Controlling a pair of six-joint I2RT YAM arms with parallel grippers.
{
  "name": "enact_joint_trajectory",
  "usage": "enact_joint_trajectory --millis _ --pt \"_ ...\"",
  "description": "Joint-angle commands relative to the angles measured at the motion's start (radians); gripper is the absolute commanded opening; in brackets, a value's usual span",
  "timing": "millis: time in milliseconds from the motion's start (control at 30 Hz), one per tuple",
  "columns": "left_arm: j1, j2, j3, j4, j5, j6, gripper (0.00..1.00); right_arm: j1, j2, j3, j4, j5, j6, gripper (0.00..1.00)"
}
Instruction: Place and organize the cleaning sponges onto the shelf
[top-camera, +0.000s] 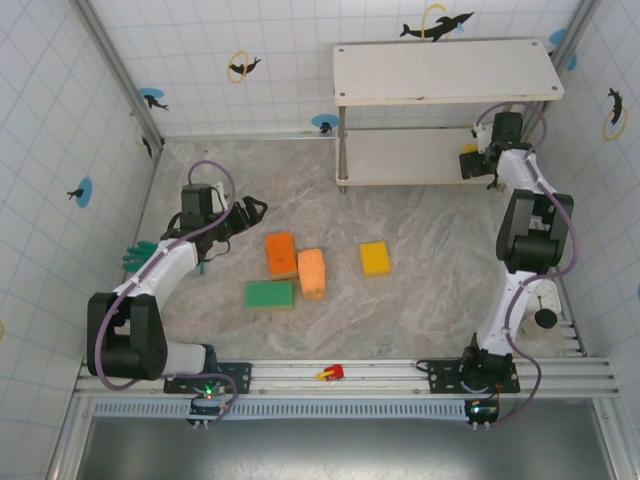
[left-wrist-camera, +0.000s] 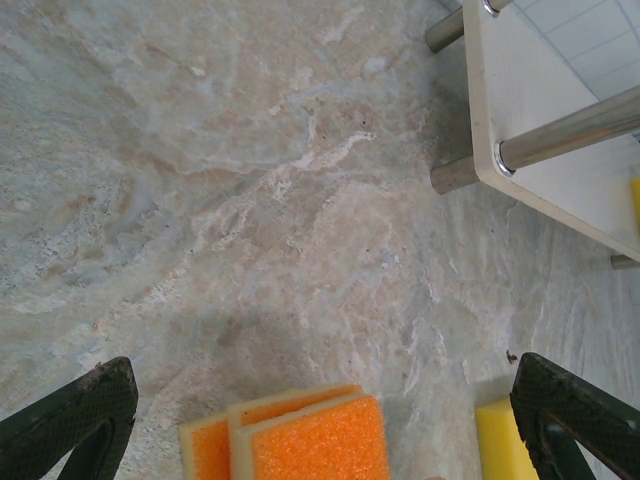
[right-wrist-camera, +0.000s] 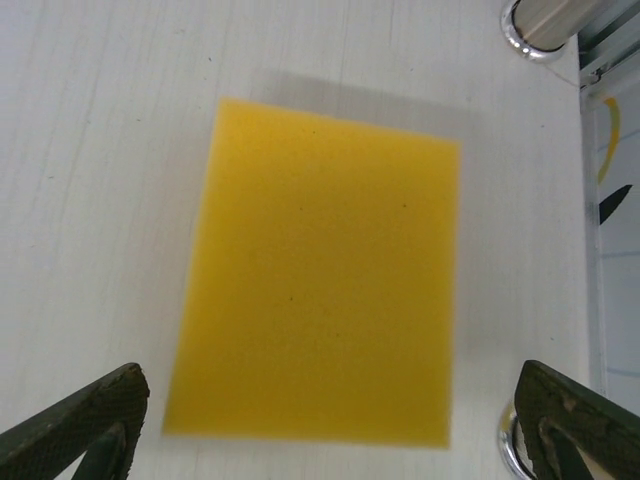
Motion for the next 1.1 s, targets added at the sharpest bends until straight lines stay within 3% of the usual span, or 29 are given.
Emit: enact_joint_trajectory --millis 0,133,267,433,533,633,933,1067 --pt "-0.002 -0.008 0.006 0.010 0.013 0.004 0.98 -0.005 -0.100 -0.046 0.016 -0.028 0.012 0.98" --pt "-0.003 -0.016 -0.001 0.011 0.019 0.002 0.98 -0.004 -0.161 -0.109 0.008 -0.054 0.027 0.99" --pt "-0.004 -0.052 -0.026 0.032 -0.014 -0.011 0.98 0.001 -0.233 -0.183 -0.021 -0.170 0.056 1.00" --pt "-0.003 -0.057 -0.026 0.048 -0.009 -0.027 0.98 0.064 -0.330 -0.263 -0.111 -0.221 0.121 1.00" --pt "-0.003 -0.040 -0.018 0.067 0.044 -0.026 0.98 0.139 -0.418 -0.356 -0.126 -0.238 0.181 1.00" --pt "-0.003 -0.041 -0.029 0.110 0.086 -0.043 0.98 0.236 -0.510 -0.446 -0.125 -0.173 0.259 0.99" --pt "-0.003 -0.036 0.004 0.039 0.056 -0.079 0.98 0.572 -0.678 -0.655 -0.071 -0.031 0.572 0.98" --pt "-0.002 -0.037 -0.049 0.130 0.099 -0.182 0.98 0.680 -0.706 -0.739 0.006 0.042 0.724 0.98"
